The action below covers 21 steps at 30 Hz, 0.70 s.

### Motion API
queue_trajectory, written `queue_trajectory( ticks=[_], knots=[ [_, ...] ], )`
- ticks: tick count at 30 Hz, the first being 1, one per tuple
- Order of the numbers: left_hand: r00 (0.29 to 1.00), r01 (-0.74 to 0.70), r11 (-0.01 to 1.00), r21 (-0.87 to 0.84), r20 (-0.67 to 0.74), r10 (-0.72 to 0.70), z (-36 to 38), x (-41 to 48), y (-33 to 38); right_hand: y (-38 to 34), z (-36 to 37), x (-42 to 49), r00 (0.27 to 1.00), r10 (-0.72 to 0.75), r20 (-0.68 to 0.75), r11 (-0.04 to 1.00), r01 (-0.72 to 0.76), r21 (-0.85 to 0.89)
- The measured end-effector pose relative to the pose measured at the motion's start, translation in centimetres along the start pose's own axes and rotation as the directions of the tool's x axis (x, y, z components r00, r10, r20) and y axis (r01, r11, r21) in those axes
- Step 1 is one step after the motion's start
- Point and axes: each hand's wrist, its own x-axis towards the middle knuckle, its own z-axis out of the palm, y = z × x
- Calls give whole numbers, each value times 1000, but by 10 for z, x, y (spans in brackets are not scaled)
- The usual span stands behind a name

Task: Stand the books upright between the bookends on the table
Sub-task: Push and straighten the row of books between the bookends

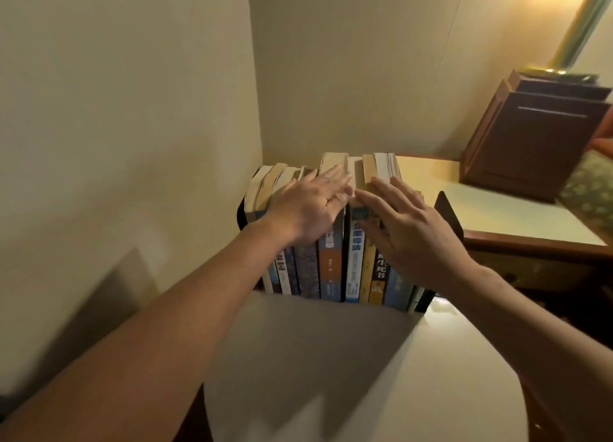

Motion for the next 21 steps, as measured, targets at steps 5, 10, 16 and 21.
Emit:
queue_trajectory(
  ticks=[5, 10, 16, 21],
  knots=[
    [999, 33, 999, -36, 8, -33, -2, -3, -16, 5, 6, -3, 999, 8, -35, 1000, -8, 10],
    [998, 61, 993, -101, 23, -59, -5, -5, -22, 5, 12, -1, 999, 10, -50, 1000, -8, 28],
    [997, 32, 997, -67, -73, -37, -7, -8, -21, 9, 12, -2, 998, -14, -62, 999, 17, 51],
    [992, 58, 998, 4, -111, -57, 1, -7, -26, 7, 16, -16, 995, 34, -89, 997, -28, 69]
  ],
)
